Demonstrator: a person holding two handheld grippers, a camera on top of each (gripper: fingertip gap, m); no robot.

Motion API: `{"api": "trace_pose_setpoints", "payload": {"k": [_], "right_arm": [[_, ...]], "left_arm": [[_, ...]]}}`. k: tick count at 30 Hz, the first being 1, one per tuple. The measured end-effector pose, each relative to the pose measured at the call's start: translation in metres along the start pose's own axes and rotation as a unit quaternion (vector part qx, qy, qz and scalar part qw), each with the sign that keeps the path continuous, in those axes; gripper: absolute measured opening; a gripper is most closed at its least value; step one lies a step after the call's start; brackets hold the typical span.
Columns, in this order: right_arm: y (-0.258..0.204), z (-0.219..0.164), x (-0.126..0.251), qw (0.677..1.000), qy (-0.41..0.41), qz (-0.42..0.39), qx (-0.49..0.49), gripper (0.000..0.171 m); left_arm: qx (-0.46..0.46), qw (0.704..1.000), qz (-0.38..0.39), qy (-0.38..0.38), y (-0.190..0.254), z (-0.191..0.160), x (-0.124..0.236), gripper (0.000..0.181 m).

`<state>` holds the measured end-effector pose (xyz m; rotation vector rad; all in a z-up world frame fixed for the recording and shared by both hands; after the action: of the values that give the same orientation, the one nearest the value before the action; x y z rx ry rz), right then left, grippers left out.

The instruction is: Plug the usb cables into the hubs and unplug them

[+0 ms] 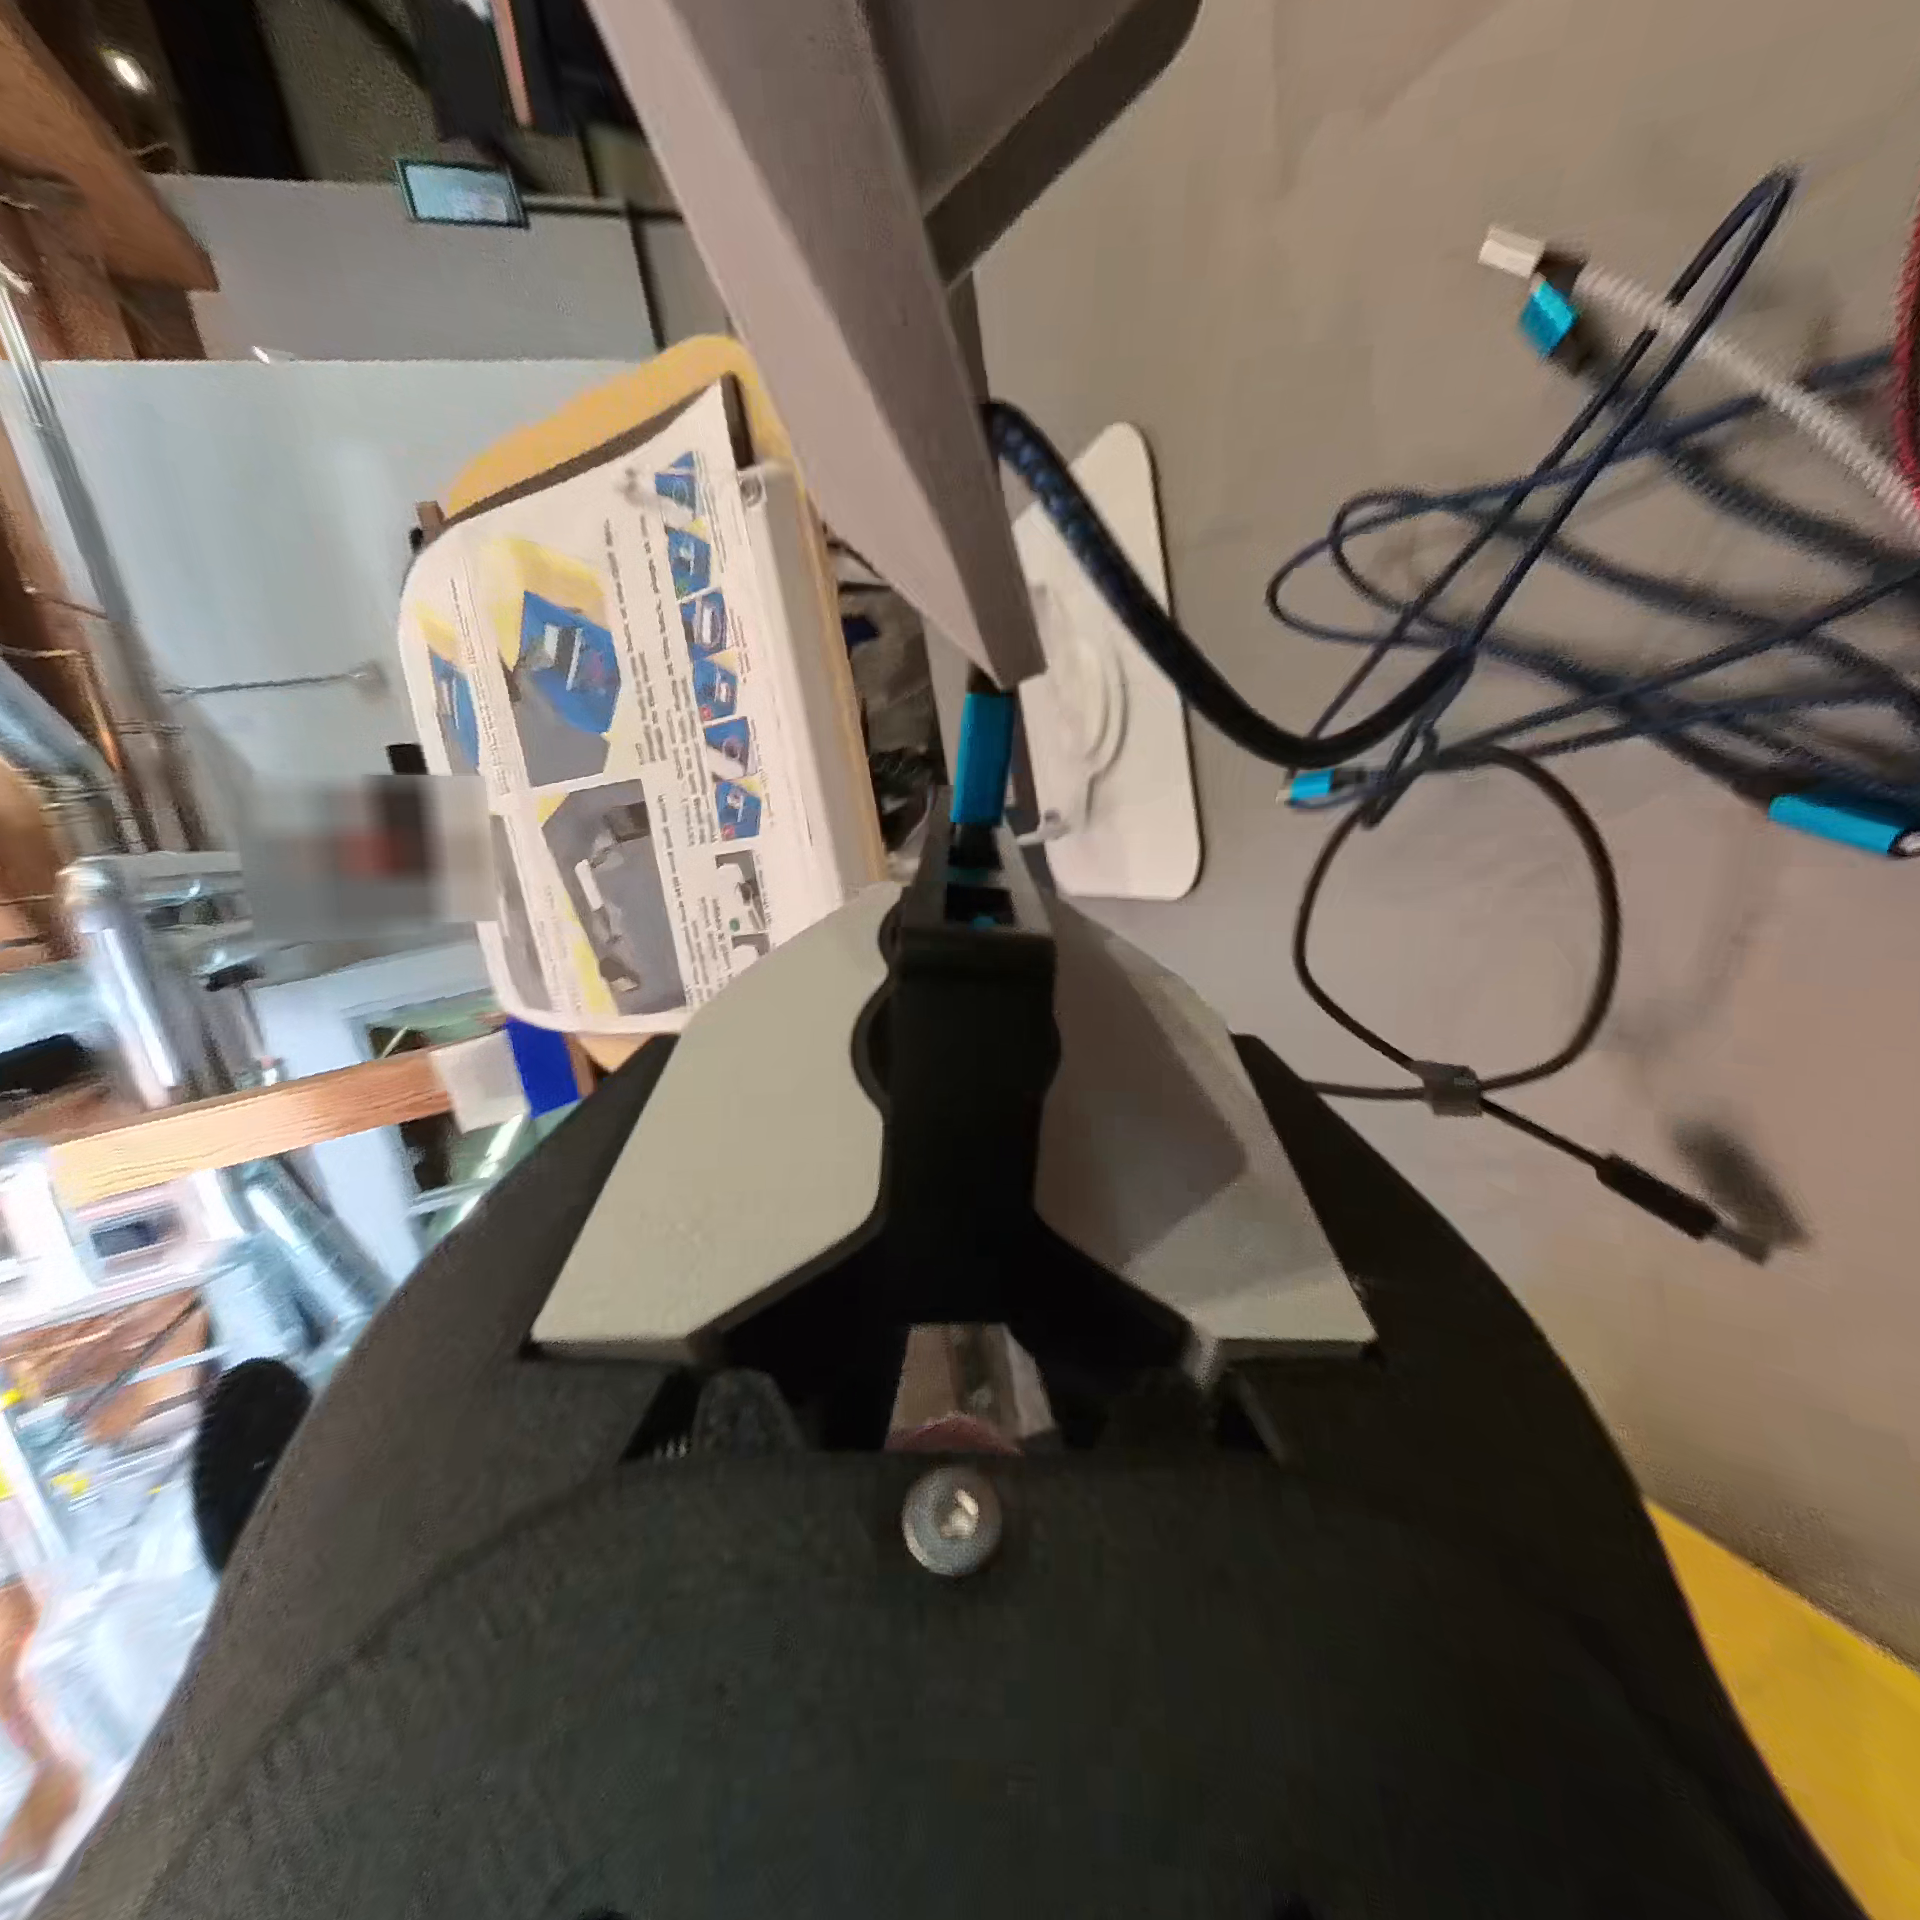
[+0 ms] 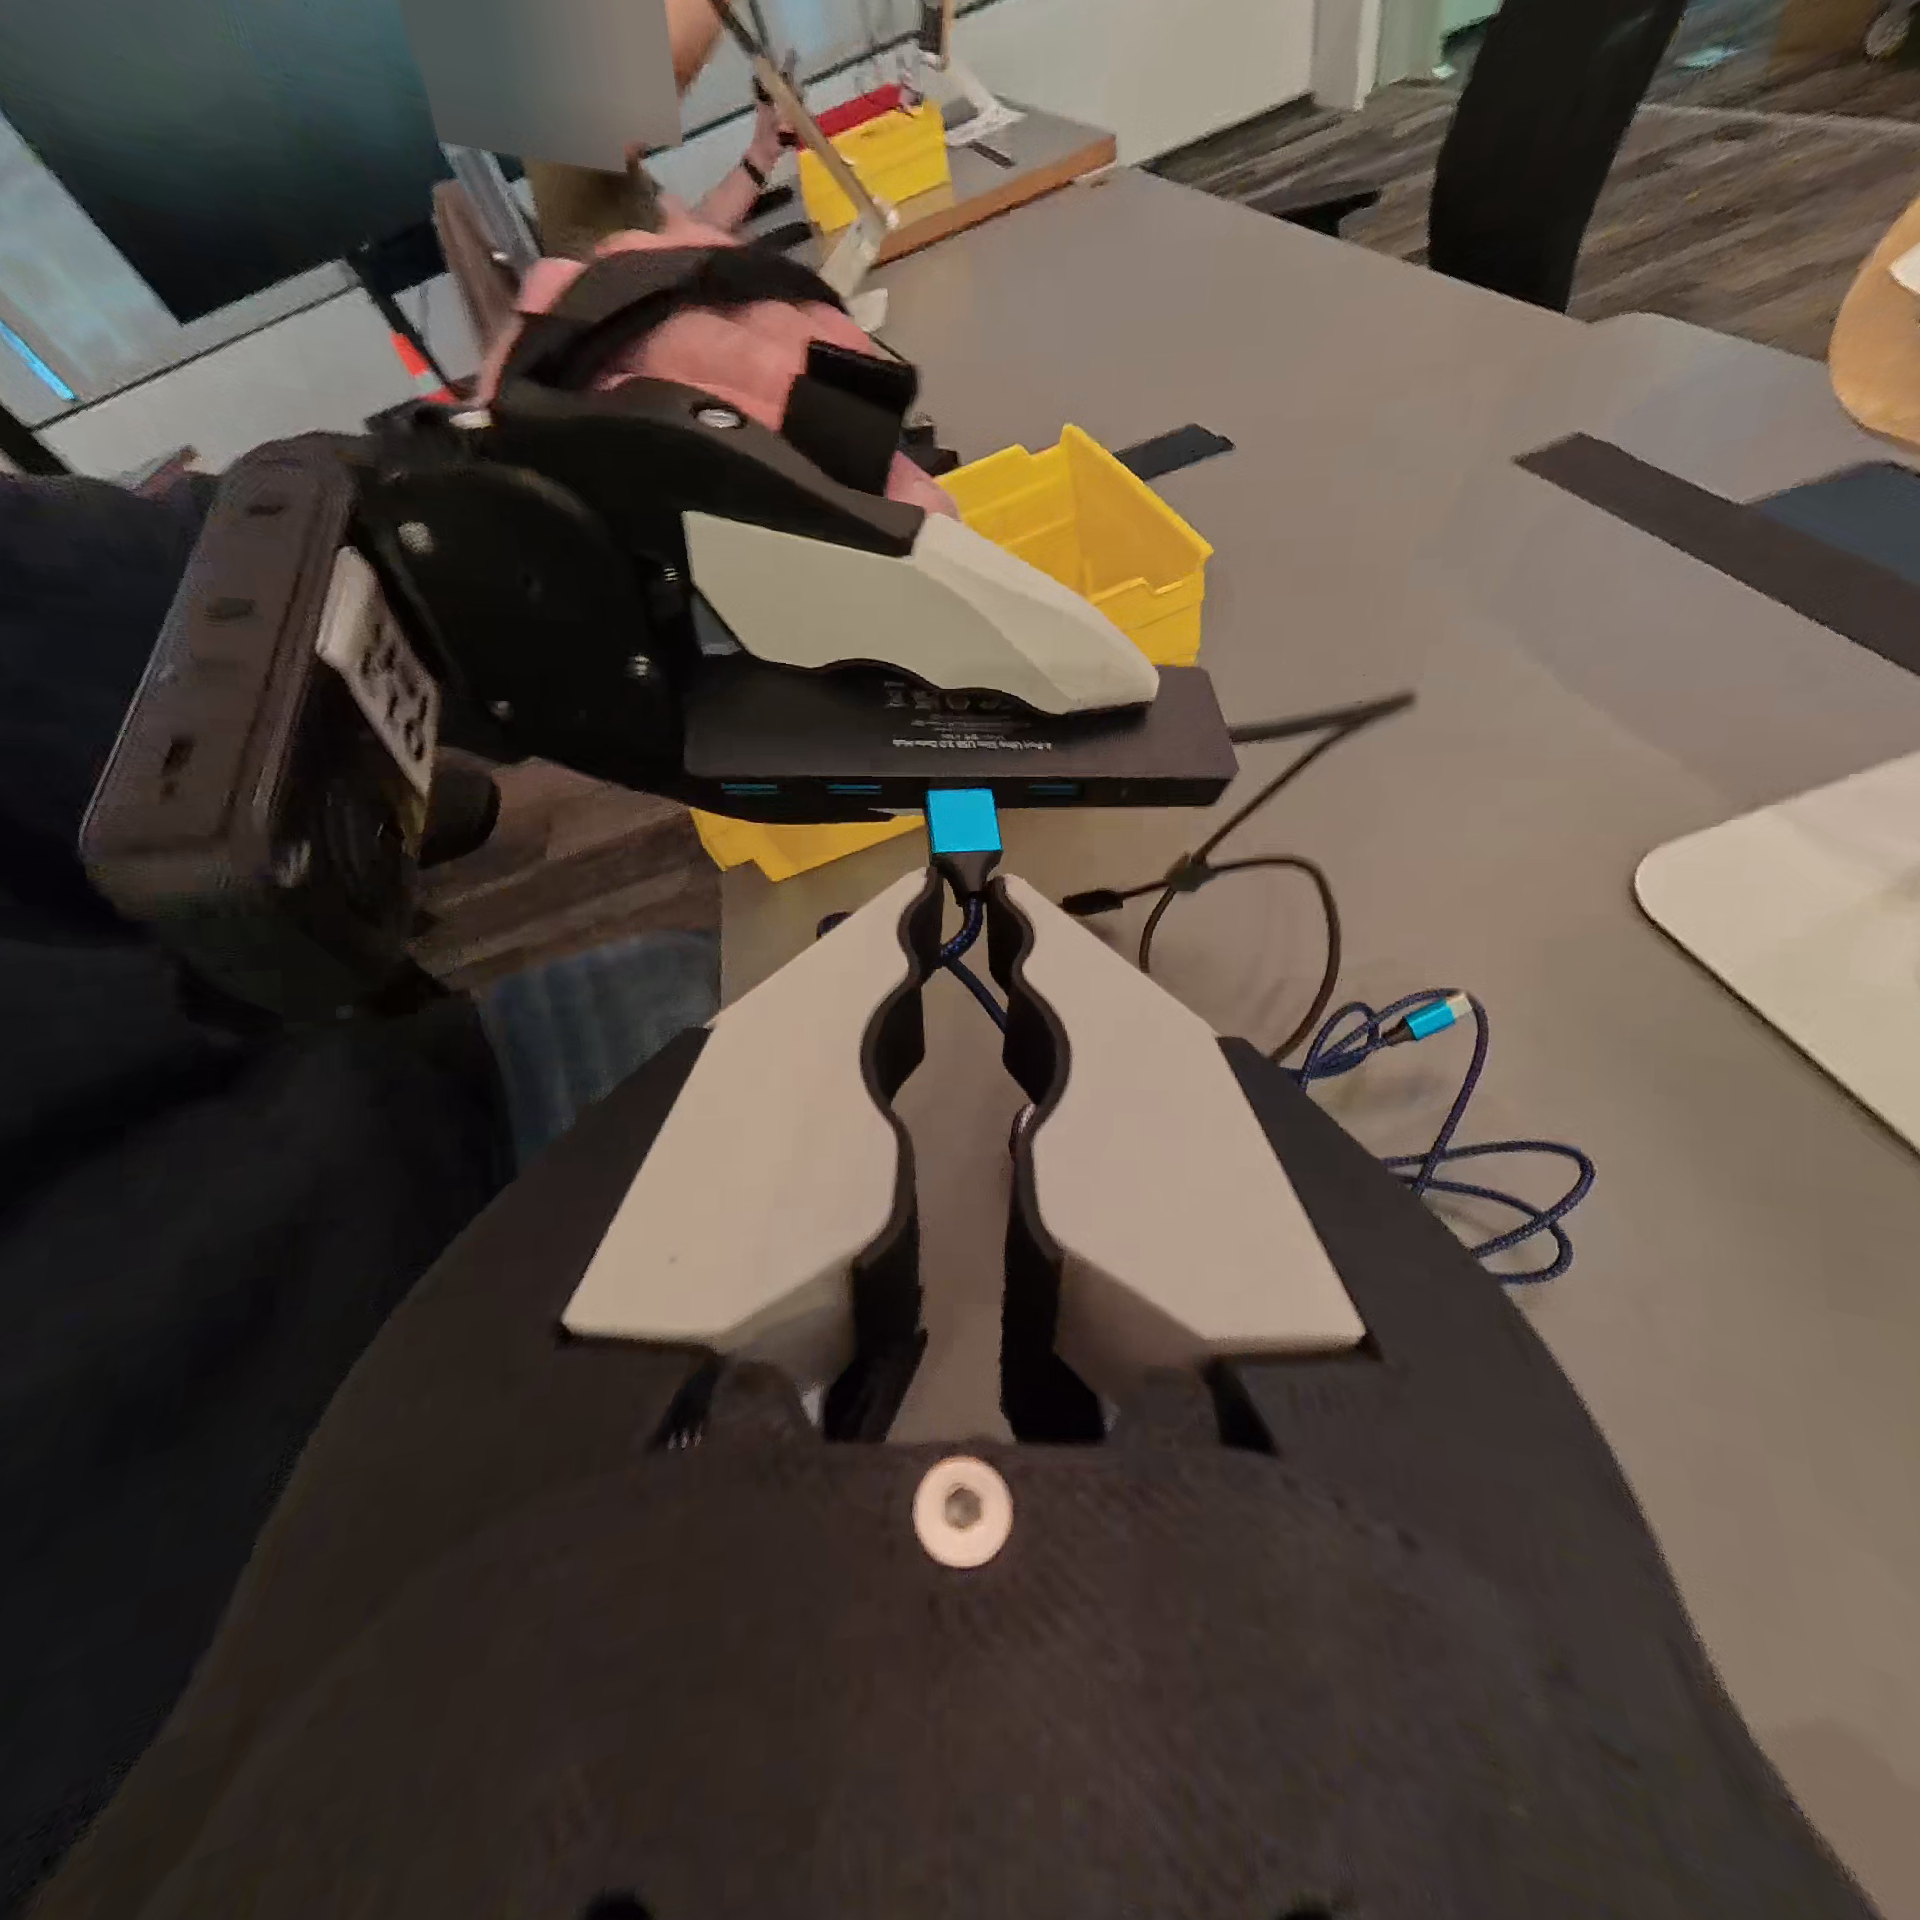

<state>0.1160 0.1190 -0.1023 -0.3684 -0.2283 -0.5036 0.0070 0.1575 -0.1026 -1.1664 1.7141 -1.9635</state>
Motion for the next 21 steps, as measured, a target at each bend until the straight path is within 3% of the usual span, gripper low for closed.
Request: {"api": "trace_pose_setpoints", "payload": {"k": [4, 12, 16, 21], "right_arm": [[-0.010, 0.002, 0.003, 0.998, -0.015, 0.013, 0.062, 0.004], [-0.017, -0.002, 0.005, 0.991, 0.001, 0.136, 0.008, 0.004], [-0.013, -0.005, 0.001, 0.997, -0.031, 0.060, 0.023, 0.003], [-0.013, 0.000, 0.006, 0.995, -0.078, -0.025, 0.049, 0.005]], "left_arm": [[0.049, 0.994, -0.064, 0.071, 0.000, 0.003, 0.007, 0.014], [0.145, 0.959, -0.171, 0.175, 0.005, 0.004, 0.016, 0.014], [0.069, 0.989, -0.099, 0.091, 0.006, 0.003, 0.012, 0.014], [0.012, 0.999, -0.027, 0.014, 0.000, -0.001, 0.009, 0.014]]}}
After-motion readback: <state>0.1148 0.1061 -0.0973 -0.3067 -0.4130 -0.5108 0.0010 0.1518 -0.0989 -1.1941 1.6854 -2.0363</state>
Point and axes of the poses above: each gripper's, where its closed fingertips meet, x back along the fingers, z out of its top, y = z × x across the jaws, the point moved 7 cm from there along x, back along the fingers, and after that the axes turned 1 degree about -x, right-handed, at the moved point
